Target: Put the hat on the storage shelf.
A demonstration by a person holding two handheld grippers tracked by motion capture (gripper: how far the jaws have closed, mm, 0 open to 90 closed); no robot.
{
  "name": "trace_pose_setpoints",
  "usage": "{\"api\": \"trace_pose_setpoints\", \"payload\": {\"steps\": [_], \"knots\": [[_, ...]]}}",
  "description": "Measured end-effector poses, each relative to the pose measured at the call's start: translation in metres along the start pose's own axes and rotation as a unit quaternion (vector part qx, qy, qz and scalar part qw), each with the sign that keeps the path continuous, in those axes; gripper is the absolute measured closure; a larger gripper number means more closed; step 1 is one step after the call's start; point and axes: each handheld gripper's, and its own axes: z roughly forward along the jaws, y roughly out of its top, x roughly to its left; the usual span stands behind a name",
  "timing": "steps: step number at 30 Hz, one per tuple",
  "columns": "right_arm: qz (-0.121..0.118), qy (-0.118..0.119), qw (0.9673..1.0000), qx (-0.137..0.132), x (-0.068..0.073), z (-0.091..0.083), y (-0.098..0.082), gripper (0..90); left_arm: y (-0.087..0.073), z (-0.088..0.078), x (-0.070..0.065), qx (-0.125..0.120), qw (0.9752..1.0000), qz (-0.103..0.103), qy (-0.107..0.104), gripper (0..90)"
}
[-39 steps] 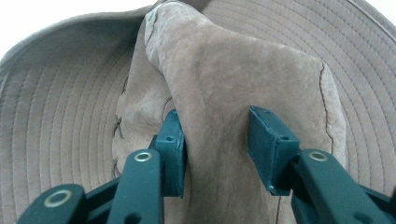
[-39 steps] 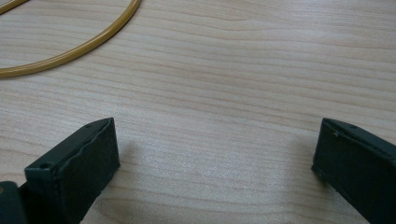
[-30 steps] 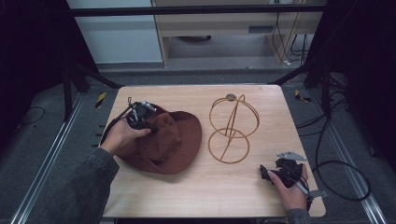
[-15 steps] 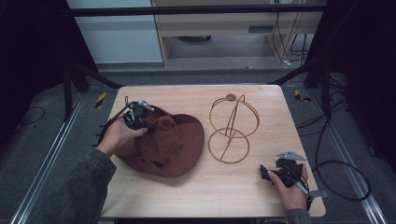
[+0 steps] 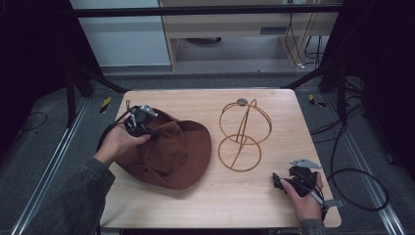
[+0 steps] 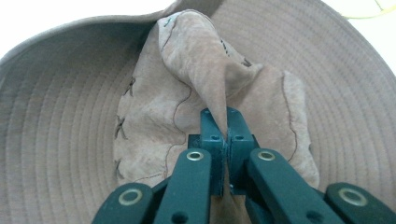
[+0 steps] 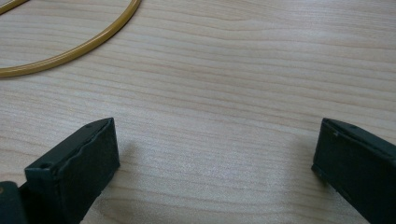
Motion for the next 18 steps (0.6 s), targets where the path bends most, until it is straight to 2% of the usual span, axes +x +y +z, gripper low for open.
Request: {"api": "trace_pose_setpoints", "payload": {"steps": [4,10,18], "knots": [[0.0,0.0,1.0,0.0,0.0,0.0,0.0,0.5,-0.002,-0.007,-0.003,-0.007,1.0,0.005,0.0,88.5],[0.0,0.0,1.0,0.0,0.0,0.0,0.0,0.5,-0.007,-0.023,-0.009,-0.036,0.9993,0.008,0.001,88.5],[0.0,0.0,1.0,0.0,0.0,0.0,0.0,0.5,-0.015,-0.042,-0.019,-0.052,0.9984,0.019,0.008,88.5]]}}
